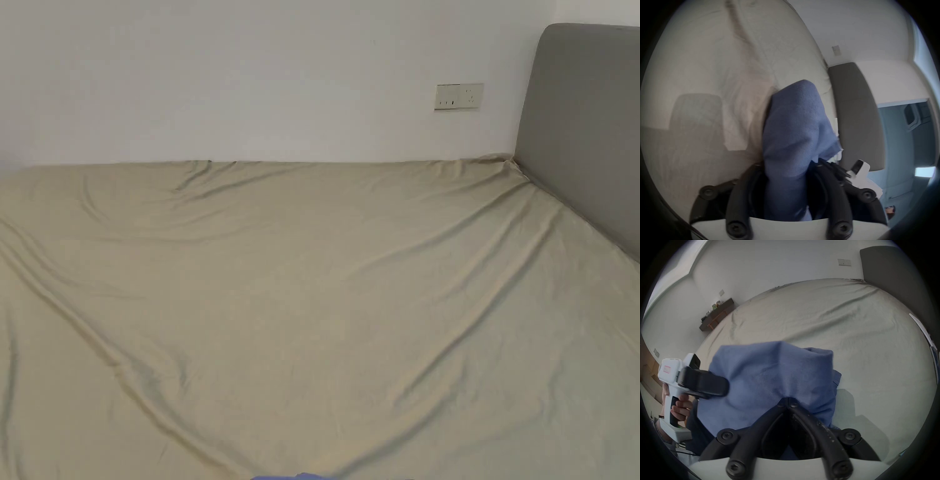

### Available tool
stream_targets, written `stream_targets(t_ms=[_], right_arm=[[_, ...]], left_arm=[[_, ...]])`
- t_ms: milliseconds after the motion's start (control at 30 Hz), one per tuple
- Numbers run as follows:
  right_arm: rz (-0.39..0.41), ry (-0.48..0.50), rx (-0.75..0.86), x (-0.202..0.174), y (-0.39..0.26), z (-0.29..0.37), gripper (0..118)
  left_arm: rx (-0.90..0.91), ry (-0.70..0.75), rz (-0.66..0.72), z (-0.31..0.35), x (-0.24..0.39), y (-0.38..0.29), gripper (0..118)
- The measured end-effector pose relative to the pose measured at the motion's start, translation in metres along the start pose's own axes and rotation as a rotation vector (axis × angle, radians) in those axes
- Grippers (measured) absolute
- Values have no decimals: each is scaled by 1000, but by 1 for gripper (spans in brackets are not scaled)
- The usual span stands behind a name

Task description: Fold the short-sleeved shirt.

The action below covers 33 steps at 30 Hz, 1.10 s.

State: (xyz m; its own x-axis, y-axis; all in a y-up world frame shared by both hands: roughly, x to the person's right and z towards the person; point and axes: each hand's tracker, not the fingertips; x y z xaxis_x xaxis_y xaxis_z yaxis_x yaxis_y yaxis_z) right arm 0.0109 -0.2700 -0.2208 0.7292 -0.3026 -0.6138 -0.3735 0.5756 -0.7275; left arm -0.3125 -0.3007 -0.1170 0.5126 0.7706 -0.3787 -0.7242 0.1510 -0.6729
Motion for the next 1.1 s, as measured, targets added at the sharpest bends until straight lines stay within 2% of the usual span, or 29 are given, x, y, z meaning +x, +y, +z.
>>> stream_targets(t_ms=[33, 133, 200, 333, 400, 467, 533, 667, 700, 867, 1100], right_arm=[[-30, 26, 38, 3, -3, 5, 2], [-168, 61, 199, 17, -8, 29, 2], [-199, 57, 313, 21, -2, 52, 2], [-140, -39, 451, 22, 21, 94, 2], [-126, -48, 482, 20, 28, 106, 2], [-117, -52, 496, 15, 34, 113, 2], [-109, -58, 511, 7, 38, 116, 2], [-100, -49, 510, -13, 45, 110, 2], [-96, -47, 505, -17, 46, 107, 2], [-60, -63, 462, -40, 56, 93, 2], [-36, -66, 445, -58, 65, 86, 2]], left_arm=[[0, -28, -7, 0, 20, -17, 29], [-17, -88, 41, 14, 24, -15, 20], [-17, -119, 73, 25, 31, -14, 19], [46, -91, 19, 70, 42, 5, 19], [83, -84, 14, 100, 37, 16, 19], [155, -28, 27, 135, -22, 63, 19], [207, 38, 41, 168, -42, 79, 19], [303, 194, 102, 244, -90, 112, 19], [315, 224, 123, 254, -65, 98, 19], [397, 319, 225, 329, -120, 130, 19], [475, 540, 267, 386, -184, 167, 19]])
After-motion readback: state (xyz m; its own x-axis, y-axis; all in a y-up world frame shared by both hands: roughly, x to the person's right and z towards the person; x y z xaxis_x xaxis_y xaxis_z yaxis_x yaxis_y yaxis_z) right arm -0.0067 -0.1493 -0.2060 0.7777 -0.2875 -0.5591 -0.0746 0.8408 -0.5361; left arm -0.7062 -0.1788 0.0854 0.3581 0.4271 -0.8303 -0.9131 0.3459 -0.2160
